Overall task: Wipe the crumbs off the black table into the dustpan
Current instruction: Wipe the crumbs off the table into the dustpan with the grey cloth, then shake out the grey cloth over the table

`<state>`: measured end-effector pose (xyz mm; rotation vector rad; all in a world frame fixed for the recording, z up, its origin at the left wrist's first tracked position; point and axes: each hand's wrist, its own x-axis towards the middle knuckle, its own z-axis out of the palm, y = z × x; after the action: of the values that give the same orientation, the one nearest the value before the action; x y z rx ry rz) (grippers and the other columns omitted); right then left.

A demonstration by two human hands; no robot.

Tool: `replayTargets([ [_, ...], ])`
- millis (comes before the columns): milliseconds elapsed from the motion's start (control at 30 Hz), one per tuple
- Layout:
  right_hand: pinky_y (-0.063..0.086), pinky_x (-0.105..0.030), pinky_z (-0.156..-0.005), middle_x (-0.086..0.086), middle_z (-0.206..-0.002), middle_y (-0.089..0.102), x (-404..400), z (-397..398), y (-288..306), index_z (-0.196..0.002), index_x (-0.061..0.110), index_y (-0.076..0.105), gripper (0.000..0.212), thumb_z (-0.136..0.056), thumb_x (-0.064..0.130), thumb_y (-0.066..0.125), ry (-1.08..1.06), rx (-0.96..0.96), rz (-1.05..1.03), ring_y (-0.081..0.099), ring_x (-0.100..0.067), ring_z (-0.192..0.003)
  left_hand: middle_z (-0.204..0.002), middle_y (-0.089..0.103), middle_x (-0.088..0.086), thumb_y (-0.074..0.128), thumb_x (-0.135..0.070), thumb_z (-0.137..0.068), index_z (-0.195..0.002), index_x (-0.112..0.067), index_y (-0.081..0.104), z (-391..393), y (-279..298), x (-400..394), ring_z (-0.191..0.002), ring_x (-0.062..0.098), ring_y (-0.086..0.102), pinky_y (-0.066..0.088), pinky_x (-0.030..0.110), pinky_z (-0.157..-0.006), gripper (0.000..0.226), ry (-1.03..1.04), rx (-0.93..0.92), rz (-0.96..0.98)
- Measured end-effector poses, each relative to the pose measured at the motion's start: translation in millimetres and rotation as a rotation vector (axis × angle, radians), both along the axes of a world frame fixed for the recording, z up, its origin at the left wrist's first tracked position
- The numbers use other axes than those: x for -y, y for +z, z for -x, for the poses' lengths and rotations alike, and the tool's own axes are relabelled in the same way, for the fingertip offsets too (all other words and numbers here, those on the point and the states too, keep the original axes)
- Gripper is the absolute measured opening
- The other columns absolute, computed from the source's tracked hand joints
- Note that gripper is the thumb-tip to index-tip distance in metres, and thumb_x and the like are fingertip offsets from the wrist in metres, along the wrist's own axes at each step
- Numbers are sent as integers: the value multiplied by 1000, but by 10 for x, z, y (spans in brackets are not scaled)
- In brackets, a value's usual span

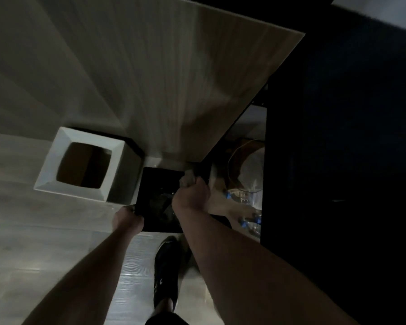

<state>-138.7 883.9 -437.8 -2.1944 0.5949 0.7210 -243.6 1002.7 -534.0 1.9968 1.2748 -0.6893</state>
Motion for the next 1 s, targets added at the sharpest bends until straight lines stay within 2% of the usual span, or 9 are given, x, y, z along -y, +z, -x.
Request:
replayTargets([
  [167, 40, -38, -107, -12, -141, 56, 35, 42, 140, -138, 17, 58, 41, -99, 25, 58, 90, 11, 55, 50, -37, -133, -115, 73, 21, 62, -16, -88, -125, -19, 72, 54, -160, -38, -110, 38, 68, 53, 37, -89, 39, -19, 38, 95],
  [300, 46, -46, -106, -9, -141, 57, 59, 139, 548, -140, 24, 55, 37, -104, 31, 50, 113, 16, -1, 54, -39, -130, -110, 74, 19, 61, -18, -84, -111, -14, 74, 80, 204, -214, -108, 37, 68, 54, 35, -90, 30, -113, -18, 113],
  [434, 52, -40, -98, -8, -124, 68, 164, 250, 1375, -124, 21, 64, 41, -93, 32, 40, 132, 107, -115, 63, -33, -115, -127, 70, 15, 65, -19, -88, -127, -13, 68, -71, 1004, -328, -119, 34, 65, 51, 39, -99, 39, -165, 62, 76],
  [534, 52, -33, -94, -3, -116, 68, 369, 301, 2177, -119, 20, 66, 35, -95, 16, 41, 179, 214, -255, 64, -20, -106, -130, 70, 3, 59, -35, -96, -130, -23, 67, -271, 1822, -229, -121, 26, 64, 50, 39, -101, 36, -279, 166, 87],
  [667, 46, -28, -111, 6, -140, 62, 947, 374, 3084, -140, 20, 60, 43, -103, 5, 47, 257, 424, -364, 57, -6, -130, -113, 72, -2, 66, -21, -94, -123, -20, 70, -464, 2902, 142, -104, 15, 65, 47, 29, -89, 30, -240, 312, 213],
  [801, 36, -35, -122, 14, -156, 48, 1636, 489, 3452, -146, 22, 57, 46, -104, 4, 51, 310, 566, -206, 40, -6, -147, -112, 73, -4, 68, -17, -92, -120, -24, 71, -506, 3613, 502, -103, 10, 67, 49, 26, -91, 29, -319, 407, 287],
  [867, 32, -39, -125, 15, -163, 39, 1915, 589, 3456, -149, 23, 54, 48, -104, 5, 52, 336, 572, -61, 33, -7, -151, -102, 74, -8, 68, -16, -91, -114, -27, 72, -483, 3831, 677, -91, -4, 69, 50, 14, -82, 26, -343, 436, 317],
  [934, 29, -44, -126, 12, -167, 31, 2106, 686, 3420, -150, 24, 52, 48, -104, 12, 54, 396, 524, 63, 27, -11, -155, -95, 72, -14, 67, -13, -90, -107, -35, 70, -472, 4017, 876, -80, -20, 63, 47, 4, -72, 28, -389, 452, 353],
  [1001, 32, -46, -124, 12, -167, 28, 2224, 772, 3433, -150, 28, 51, 45, -105, 27, 54, 422, 413, 141, 24, -13, -155, -99, 72, -14, 69, -10, -89, -105, -40, 66, -452, 4150, 1069, -78, -25, 61, 47, 3, -77, 34, -438, 466, 388],
])
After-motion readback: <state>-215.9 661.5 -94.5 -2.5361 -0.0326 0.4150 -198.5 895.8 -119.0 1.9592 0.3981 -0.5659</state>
